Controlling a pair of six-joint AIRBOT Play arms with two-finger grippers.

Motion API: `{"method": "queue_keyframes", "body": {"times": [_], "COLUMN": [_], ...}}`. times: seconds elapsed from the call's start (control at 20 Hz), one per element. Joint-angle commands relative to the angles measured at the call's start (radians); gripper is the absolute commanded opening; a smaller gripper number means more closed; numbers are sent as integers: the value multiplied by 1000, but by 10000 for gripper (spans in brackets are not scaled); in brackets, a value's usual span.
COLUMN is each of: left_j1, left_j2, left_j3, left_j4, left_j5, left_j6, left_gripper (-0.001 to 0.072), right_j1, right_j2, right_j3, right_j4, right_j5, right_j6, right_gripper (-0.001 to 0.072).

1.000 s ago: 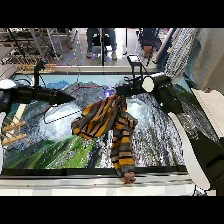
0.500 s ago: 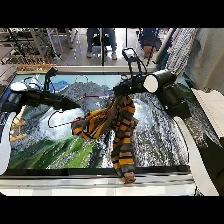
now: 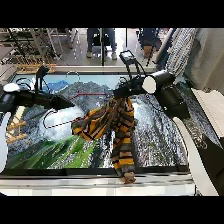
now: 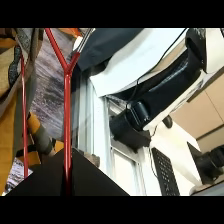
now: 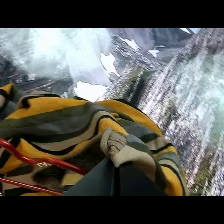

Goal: Fold the clothes and pants, and hang the long-sleeved shirts on hangers.

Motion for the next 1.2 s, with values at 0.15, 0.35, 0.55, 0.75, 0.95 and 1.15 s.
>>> {"method": "queue_keyframes", "body": {"times": [0.15,0.35,0.55,0.75,0.95,1.15], "left_j1": [-39,-39,-57,-96,-111,-108], "left_j2": [-11,-18,-18,-44,-89,-99], "left_j3": [0,0,0,0,-2,-2], "left_j4": [6,1,-145,-292,-279,-279], "left_j5": [-6,33,81,-14,-53,-54], "left_j6": [-8,6,194,263,240,240], "left_gripper": [10,8,8,9,8,8], "right_j1": [88,137,143,143,143,142], "right_j2": [65,142,153,143,148,203], "right_j3": [20,20,19,19,20,20], "right_j4": [191,265,268,237,227,-34], "right_j5": [80,145,87,45,-37,-24], "right_j6": [-290,-327,-318,-337,-344,-481], "right_gripper": [19,20,21,22,283,440]}}
